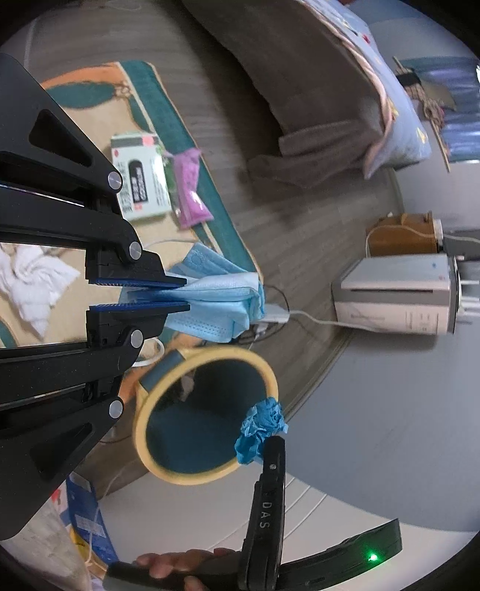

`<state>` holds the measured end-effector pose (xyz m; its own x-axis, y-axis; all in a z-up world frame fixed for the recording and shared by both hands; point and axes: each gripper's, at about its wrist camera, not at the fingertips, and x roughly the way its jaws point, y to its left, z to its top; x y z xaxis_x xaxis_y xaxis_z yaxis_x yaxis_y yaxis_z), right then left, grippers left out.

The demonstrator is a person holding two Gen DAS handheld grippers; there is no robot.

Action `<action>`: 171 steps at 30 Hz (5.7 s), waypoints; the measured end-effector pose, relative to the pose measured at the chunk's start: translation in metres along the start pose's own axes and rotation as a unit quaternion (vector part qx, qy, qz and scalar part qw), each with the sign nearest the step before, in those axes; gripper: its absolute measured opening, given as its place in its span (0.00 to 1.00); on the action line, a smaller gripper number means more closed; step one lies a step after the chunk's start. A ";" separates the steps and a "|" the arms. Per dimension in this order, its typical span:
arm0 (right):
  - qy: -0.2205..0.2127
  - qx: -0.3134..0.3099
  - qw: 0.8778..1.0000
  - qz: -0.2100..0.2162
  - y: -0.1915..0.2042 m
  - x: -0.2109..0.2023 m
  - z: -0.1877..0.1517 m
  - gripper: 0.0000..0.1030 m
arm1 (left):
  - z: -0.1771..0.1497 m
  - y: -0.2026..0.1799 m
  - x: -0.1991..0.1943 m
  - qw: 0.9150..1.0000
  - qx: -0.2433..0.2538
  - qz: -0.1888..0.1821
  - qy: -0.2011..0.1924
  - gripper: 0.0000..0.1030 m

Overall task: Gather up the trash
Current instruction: 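Drop the blue glove into the bin with the right tool while the left drops the mask, then move both tools back over the cushion toward the remaining trash, then grasp the white tissue with the right tool while the left grasps the clear plastic bag, then carry the tissue and plastic bag over the bin and open both tools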

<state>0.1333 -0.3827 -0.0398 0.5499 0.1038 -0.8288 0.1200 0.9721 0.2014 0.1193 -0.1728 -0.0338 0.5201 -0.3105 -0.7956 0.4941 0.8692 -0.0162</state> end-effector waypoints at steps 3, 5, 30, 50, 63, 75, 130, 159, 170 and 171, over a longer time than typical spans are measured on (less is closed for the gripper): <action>0.001 0.005 1.000 -0.003 -0.010 0.000 0.000 0.16 | 0.004 -0.011 0.007 1.000 0.006 -0.011 0.003 0.08; 0.001 0.010 1.000 -0.004 -0.017 -0.001 -0.001 0.16 | 0.006 -0.020 0.012 1.000 0.014 -0.017 0.005 0.08; 0.066 0.108 0.990 -0.055 -0.103 0.036 -0.026 0.16 | -0.009 -0.117 0.072 0.988 0.090 -0.081 0.095 0.08; 0.011 0.109 0.992 -0.069 -0.095 0.022 -0.013 0.31 | 0.023 -0.111 0.069 0.996 0.074 -0.051 0.015 0.37; 0.011 0.097 0.994 -0.055 -0.078 0.017 -0.013 0.89 | -0.003 -0.065 0.037 0.999 0.031 0.036 -0.006 0.92; 0.016 0.051 0.998 -0.036 -0.017 0.000 -0.019 0.94 | -0.039 0.014 -0.034 0.995 -0.036 0.092 -0.009 0.92; 0.163 -0.057 0.985 -0.007 0.161 0.061 -0.140 0.94 | -0.168 0.096 -0.080 0.992 -0.089 0.065 0.069 0.02; 0.153 -0.156 0.975 0.037 0.201 0.040 -0.125 0.21 | -0.146 0.168 -0.082 0.986 -0.136 0.092 0.028 0.02; 0.036 -0.117 0.992 0.000 0.125 -0.016 -0.057 0.21 | -0.126 0.134 -0.096 0.990 -0.095 0.108 0.000 0.02; 0.028 -0.109 0.994 -0.001 0.114 -0.019 -0.052 0.21 | -0.122 0.129 -0.097 0.990 -0.089 0.111 -0.003 0.02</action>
<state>0.0933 -0.2629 -0.0281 0.5016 0.1084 -0.8583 -0.0644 0.9940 0.0879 0.0479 0.0166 -0.0331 0.6067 -0.1072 -0.7877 0.2374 0.9701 0.0509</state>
